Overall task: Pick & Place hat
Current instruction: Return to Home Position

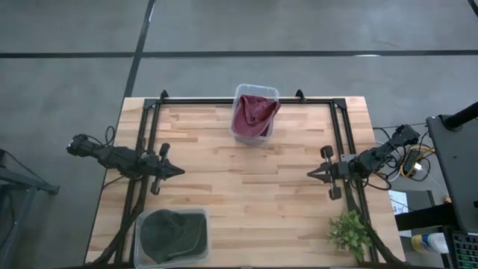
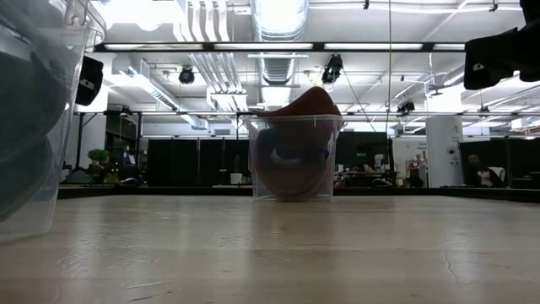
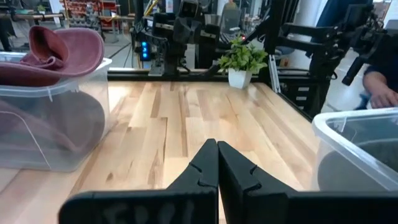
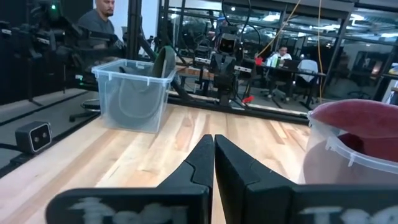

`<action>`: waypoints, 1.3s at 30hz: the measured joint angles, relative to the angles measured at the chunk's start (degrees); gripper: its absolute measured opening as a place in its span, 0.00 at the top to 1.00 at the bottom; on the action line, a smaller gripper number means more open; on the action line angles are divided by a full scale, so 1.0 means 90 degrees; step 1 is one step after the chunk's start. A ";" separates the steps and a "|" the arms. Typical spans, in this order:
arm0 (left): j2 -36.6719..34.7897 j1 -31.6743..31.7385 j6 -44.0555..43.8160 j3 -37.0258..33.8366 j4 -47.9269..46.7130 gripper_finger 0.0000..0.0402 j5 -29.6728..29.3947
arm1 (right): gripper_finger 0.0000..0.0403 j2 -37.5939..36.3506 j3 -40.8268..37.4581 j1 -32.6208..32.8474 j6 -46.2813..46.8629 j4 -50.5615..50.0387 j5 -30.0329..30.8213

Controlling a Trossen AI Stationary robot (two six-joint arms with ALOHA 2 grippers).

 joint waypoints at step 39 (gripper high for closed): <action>0.0004 0.0002 -0.0008 0.0000 -0.0024 1.00 -0.0001 | 0.98 0.0000 0.0002 -0.0002 0.0095 0.0000 -0.0002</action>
